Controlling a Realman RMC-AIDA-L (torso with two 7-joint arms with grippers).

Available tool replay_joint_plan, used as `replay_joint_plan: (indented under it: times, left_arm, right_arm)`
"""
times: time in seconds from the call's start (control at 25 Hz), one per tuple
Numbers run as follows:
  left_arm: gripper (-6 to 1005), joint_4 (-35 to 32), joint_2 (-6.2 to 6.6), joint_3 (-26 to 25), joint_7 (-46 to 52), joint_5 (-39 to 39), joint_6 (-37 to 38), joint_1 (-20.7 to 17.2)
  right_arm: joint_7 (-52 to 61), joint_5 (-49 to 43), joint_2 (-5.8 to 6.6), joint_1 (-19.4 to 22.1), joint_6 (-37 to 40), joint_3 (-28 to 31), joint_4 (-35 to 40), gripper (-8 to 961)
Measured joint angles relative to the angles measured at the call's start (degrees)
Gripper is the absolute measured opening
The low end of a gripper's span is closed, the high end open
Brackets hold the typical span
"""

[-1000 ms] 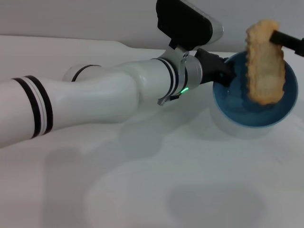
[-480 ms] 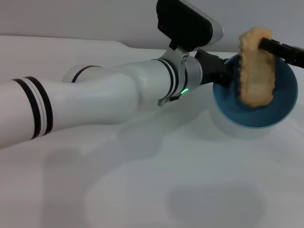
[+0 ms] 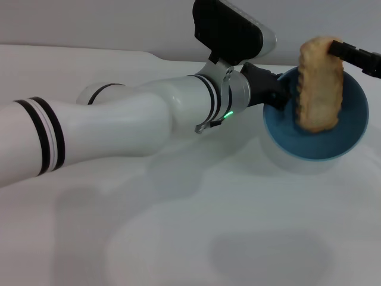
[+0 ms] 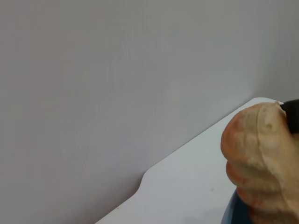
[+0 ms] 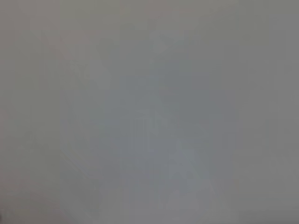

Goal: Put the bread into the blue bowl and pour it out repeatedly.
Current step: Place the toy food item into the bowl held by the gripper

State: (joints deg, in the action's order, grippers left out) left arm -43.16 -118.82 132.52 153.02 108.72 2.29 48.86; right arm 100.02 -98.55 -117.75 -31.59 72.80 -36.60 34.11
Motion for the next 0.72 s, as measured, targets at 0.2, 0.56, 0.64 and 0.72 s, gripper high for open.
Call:
replay_joint_plan:
  times: [0.2,0.56,0.64,0.72]
  left_arm:
    - [0,0.06,0.0,0.0,0.0,0.0,-0.07,0.0]
    - [-1,0.64,0.0,0.0,0.0,0.0,-0.18,-0.01]
    - [-1,0.64,0.0,0.0,0.0,0.0,-0.19,0.17]
    - [-1,0.67,0.03,0.0,-0.02,0.0,-0.19,0.23]
  right_arm:
    - [0.11,0.79,0.01,1.1,0.17,0.62,1.2,472]
    - [0.29,4.87,0.55,4.7,1.95,1.86,4.89,487]
    - [-0.04,4.63,0.58,5.31,0.13,2.89,4.91,489]
    - [-2.33,3.98,0.58,6.21,-3.53,3.53,4.87,491]
